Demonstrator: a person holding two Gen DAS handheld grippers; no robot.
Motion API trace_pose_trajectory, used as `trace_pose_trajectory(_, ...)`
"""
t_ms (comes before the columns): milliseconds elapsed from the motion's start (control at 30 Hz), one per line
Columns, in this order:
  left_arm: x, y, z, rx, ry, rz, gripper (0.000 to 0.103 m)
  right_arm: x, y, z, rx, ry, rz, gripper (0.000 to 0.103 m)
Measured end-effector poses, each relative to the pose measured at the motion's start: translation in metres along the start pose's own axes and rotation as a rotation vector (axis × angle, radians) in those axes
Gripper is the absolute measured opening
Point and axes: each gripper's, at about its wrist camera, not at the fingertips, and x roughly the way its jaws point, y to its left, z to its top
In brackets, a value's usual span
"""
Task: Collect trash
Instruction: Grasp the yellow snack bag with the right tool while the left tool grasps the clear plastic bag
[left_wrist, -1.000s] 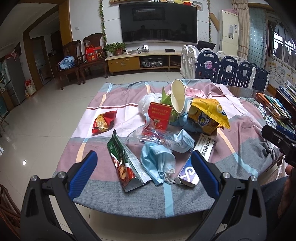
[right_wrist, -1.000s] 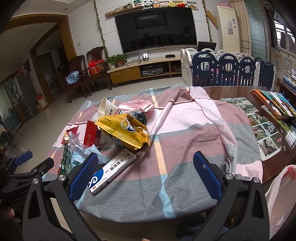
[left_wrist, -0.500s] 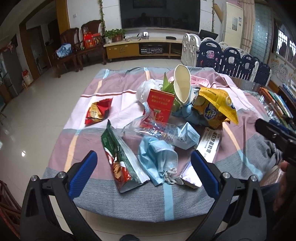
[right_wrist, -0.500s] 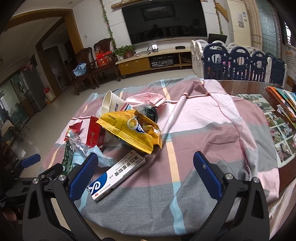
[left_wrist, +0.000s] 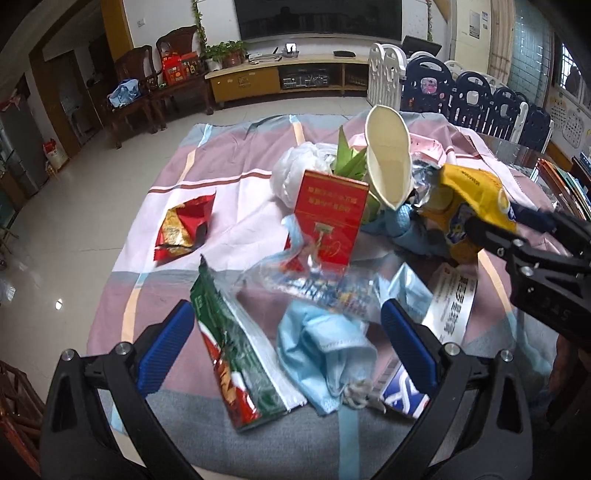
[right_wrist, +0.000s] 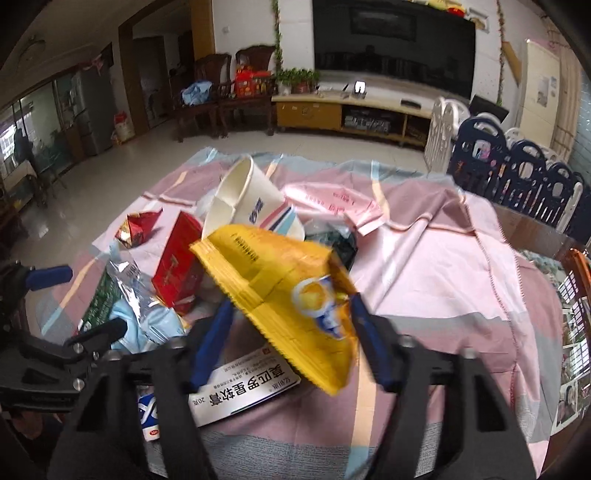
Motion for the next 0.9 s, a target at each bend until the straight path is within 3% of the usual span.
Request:
trace_pose_trajectory(100, 0.007, 0.0, 0.009, -0.017, -0.008, -0.023, 0.1, -0.005, -0.005, -0.003, 0.034, 0.001, 0.016, 0.039)
trace_pose_trajectory(167, 0.014, -0.001, 0.015, -0.025, -0.001, -0.044, 0.099, -0.015, -0.008, -0.001, 0.036, -0.033, 0.024, 0.026)
trace_pose_trajectory(267, 0.023, -0.005, 0.019, -0.02, 0.01, -0.047, 0.091, -0.022, -0.015, -0.005, 0.056, -0.041, 0.025, 0.023)
trace_pose_trajectory(367, 0.03, -0.003, 0.02, -0.049, 0.031, -0.067, 0.069, -0.024, -0.019, -0.006, 0.065, -0.041, 0.026, 0.023)
trace_pose_trajectory(400, 0.032, -0.001, 0.02, -0.058, 0.037, -0.066, 0.055, -0.026, -0.019, -0.006, 0.067, -0.048, 0.028, 0.023)
trace_pose_trajectory(467, 0.03, 0.002, 0.02, -0.08, 0.032, -0.073, 0.048, -0.032, -0.018, -0.006, 0.067, -0.062, 0.043, 0.023)
trace_pose_trajectory(667, -0.013, 0.027, 0.015, -0.182, -0.129, -0.115, 0.029, -0.053, -0.016, -0.009, 0.108, -0.121, 0.045, 0.023)
trace_pose_trajectory(900, -0.068, 0.038, -0.003, -0.194, -0.274, -0.087, 0.025, -0.087, -0.011, -0.021, 0.136, -0.19, -0.008, 0.023)
